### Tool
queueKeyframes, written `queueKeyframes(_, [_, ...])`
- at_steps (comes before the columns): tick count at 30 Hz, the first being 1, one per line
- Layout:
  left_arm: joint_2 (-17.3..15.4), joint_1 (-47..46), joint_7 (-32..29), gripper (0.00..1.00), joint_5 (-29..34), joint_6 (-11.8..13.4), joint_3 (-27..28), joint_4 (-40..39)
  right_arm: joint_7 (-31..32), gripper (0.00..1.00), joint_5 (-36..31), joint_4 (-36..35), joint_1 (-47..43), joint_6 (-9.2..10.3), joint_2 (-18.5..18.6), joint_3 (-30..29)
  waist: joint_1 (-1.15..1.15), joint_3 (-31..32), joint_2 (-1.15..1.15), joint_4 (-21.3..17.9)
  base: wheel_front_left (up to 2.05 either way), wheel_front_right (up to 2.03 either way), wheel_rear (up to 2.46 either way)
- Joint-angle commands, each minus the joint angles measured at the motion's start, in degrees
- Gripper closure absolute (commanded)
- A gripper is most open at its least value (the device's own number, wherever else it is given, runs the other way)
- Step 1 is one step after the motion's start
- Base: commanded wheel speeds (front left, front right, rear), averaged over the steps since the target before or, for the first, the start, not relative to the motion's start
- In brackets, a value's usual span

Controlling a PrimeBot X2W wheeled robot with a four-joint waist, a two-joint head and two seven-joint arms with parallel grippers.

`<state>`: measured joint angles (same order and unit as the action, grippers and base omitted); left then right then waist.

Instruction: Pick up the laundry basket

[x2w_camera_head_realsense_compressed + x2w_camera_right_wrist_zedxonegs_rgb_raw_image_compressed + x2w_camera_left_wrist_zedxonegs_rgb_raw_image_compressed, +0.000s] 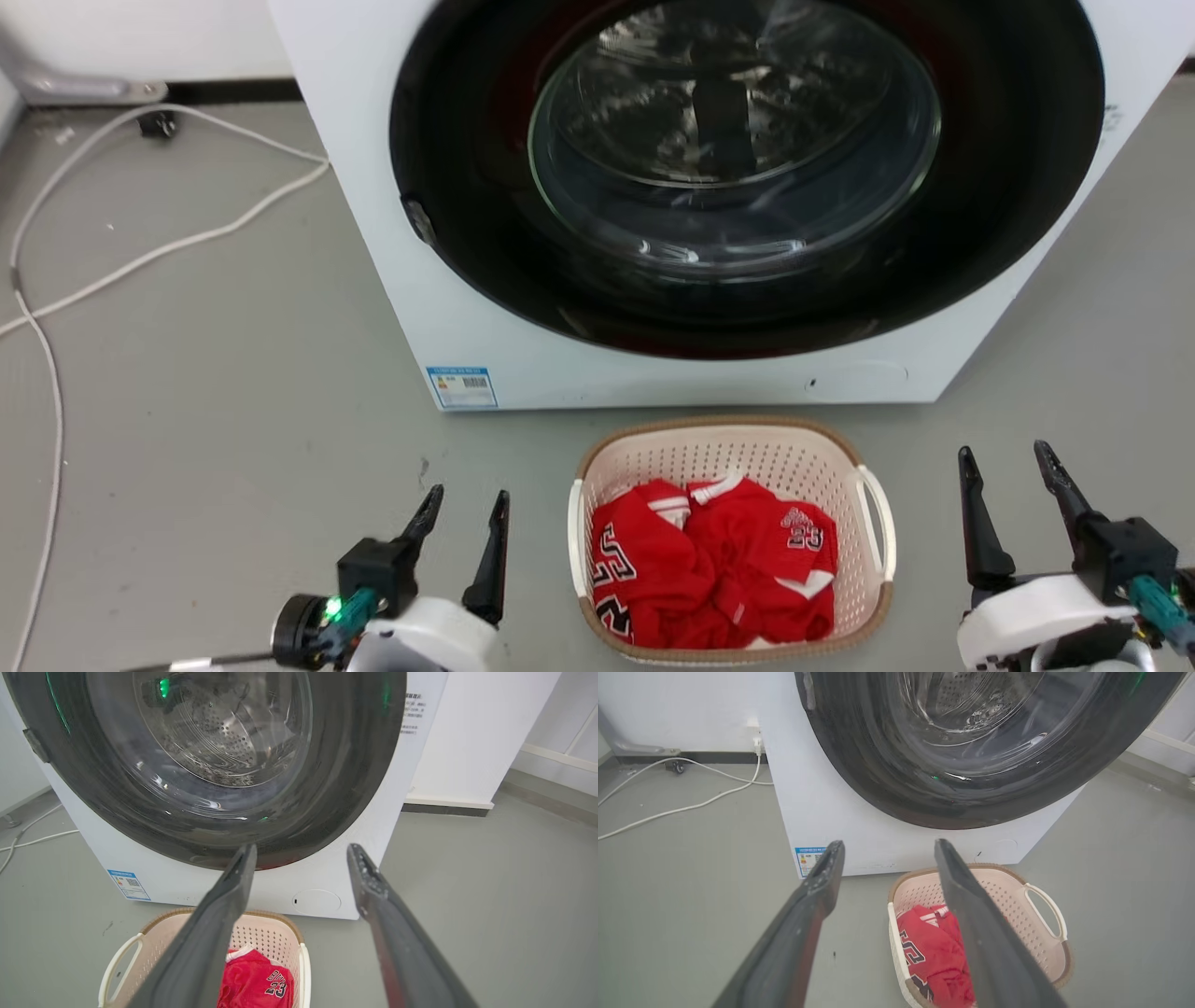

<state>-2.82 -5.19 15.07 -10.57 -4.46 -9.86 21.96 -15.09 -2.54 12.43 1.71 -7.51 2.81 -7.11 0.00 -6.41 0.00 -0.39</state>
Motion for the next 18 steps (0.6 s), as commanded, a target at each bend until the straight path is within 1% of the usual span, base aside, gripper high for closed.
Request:
queueKeyframes(1, [-0.1, -1.3, 0.2, 0.0, -0.4, -0.2, -0.3, 1.0, -0.1, 0.0, -0.3, 0.9, 1.2, 0.04, 0.1, -0.1, 0.0, -2.3, 0.0, -0.8, 0.0, 0.0, 0.0])
queueKeyframes(6, [-0.1, -6.9, 0.2, 0.0, -2.1, -0.8, -2.7, 8.0, -0.1, 0.0, -2.9, 6.7, 5.5, 0.04, 0.1, -0.6, 0.0, -7.6, 0.0, -1.9, 0.0, 0.0, 0.0])
queueKeyframes(14, [-0.1, -15.8, 0.2, 0.0, -5.8, -1.4, -7.6, 19.4, -0.1, 0.0, -7.2, 19.8, 13.5, 0.04, 0.2, -1.3, 0.0, -16.8, 0.0, -3.2, 0.0, 0.0, 0.0])
queueKeyframes(18, [-0.1, -20.2, 0.2, 0.0, -6.7, -0.9, -9.9, 24.7, -0.1, 0.0, -8.1, 24.7, 17.6, 0.04, 1.0, -1.5, 0.0, -20.8, 0.0, -3.5, 0.0, 0.0, 0.0])
